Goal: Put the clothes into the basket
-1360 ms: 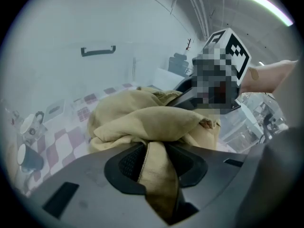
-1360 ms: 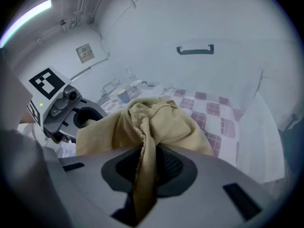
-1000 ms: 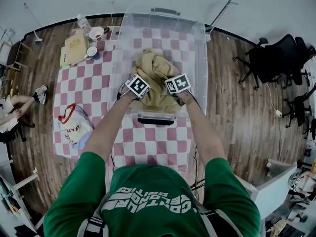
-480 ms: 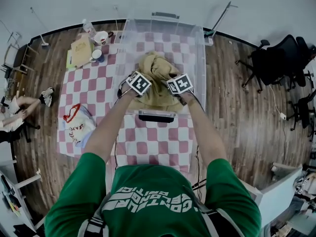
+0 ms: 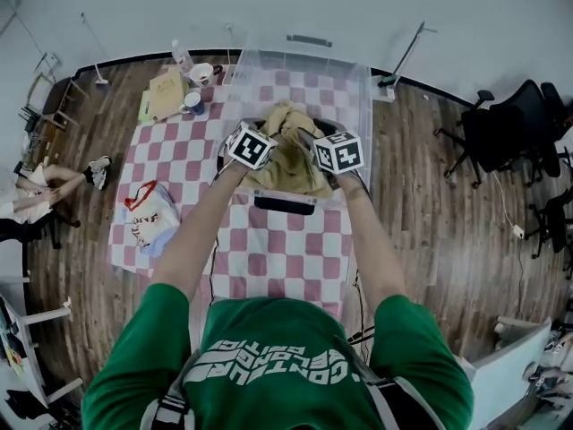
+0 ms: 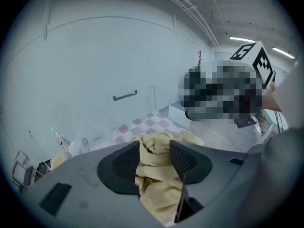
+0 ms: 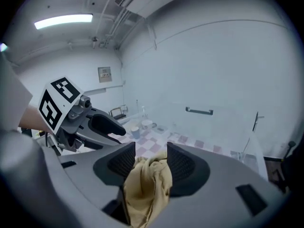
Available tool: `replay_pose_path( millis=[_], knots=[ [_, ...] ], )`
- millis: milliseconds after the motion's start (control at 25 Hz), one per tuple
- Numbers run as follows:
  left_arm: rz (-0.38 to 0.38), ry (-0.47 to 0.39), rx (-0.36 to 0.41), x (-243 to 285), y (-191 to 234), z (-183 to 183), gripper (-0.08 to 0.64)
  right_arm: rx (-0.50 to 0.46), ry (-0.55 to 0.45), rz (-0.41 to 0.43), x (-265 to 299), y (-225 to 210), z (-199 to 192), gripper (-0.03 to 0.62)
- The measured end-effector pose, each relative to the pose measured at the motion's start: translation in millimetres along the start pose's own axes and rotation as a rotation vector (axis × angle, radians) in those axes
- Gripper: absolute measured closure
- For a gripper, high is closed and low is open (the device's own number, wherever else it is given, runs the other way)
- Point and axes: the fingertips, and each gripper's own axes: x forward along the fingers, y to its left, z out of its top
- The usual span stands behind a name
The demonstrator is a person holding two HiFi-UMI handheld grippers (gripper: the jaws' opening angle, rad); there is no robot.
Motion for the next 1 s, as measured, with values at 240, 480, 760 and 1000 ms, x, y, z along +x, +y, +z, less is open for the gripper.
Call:
replay_pose_path(
  millis=[240,480,760,1000],
  knots=[
    [0.073,-0.189,-0.108,-72.2,-13.7,24.4,0.499,-0.083,-0.098,-0.018,-46.2,33.0,27.5,0.531],
    [0.122,-0.333,-0.2,-139.9,-36.2,10.7,0.555,-0.176,-0.152,0.065,-77.8,92.9,28.2,0.584],
    [0.182,-0.422,-0.275,-205.6,-59.8,-33.6,0.555,-0.198,-0.182,0.193,-95.5,172.3,10.0,0.584],
    [0.27,-0.471,-0.342,-255.9,-68.3,-75.0,0.555,-0.243,-0.164,0.312,-92.0,239.0,-11.2,0.584]
  ],
)
